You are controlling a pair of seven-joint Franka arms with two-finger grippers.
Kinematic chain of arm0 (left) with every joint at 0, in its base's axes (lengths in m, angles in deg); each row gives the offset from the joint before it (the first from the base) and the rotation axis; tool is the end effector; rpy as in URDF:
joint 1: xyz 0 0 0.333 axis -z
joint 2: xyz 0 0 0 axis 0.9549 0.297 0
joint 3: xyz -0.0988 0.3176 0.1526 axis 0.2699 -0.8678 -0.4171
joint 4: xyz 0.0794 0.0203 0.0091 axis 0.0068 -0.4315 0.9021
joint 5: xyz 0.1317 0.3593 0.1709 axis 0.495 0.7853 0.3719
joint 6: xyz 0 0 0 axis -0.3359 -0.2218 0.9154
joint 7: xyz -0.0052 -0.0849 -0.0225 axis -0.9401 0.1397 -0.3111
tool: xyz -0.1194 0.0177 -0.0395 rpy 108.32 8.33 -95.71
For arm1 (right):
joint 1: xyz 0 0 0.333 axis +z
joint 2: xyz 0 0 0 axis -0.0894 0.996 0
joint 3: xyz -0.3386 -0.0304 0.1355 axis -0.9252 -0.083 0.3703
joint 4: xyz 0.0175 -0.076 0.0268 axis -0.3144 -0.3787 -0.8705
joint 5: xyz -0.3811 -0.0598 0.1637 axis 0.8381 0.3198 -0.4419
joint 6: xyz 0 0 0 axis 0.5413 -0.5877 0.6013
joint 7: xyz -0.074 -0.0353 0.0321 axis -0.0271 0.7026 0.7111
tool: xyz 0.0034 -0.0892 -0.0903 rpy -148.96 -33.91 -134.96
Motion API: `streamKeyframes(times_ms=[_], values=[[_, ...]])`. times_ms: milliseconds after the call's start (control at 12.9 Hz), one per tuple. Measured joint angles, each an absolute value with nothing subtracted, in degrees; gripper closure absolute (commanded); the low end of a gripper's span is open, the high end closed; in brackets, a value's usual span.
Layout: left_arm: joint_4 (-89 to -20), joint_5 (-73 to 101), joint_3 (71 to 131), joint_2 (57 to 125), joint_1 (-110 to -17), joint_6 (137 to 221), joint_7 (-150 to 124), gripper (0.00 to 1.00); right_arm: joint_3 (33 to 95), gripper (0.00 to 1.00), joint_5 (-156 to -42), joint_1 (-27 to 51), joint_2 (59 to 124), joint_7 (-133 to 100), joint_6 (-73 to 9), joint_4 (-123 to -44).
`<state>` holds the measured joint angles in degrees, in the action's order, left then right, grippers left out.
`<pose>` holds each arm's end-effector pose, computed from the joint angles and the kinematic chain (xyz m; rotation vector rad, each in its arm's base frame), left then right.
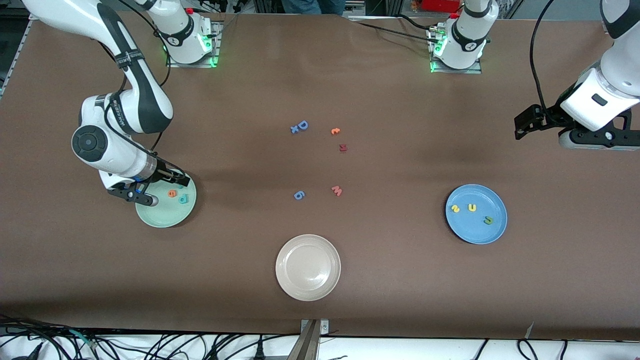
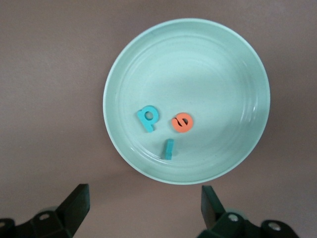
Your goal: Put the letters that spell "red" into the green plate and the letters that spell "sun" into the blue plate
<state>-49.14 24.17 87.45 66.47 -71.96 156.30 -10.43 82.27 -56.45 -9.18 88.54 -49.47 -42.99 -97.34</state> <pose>0.5897 -0.0512 0.6106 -3.1241 0.0458 0.0301 0.6307 0.0853 0.2992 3.0783 -0.4494 -0.1444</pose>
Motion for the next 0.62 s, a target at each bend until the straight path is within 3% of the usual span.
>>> streamKeyframes(times_ms=[622], values=[[-49.0, 24.2, 87.4, 66.5, -72.0, 156.0, -10.4, 0.00, 77.7, 0.00, -56.2, -8.7, 80.9, -41.1, -26.7, -90.7]])
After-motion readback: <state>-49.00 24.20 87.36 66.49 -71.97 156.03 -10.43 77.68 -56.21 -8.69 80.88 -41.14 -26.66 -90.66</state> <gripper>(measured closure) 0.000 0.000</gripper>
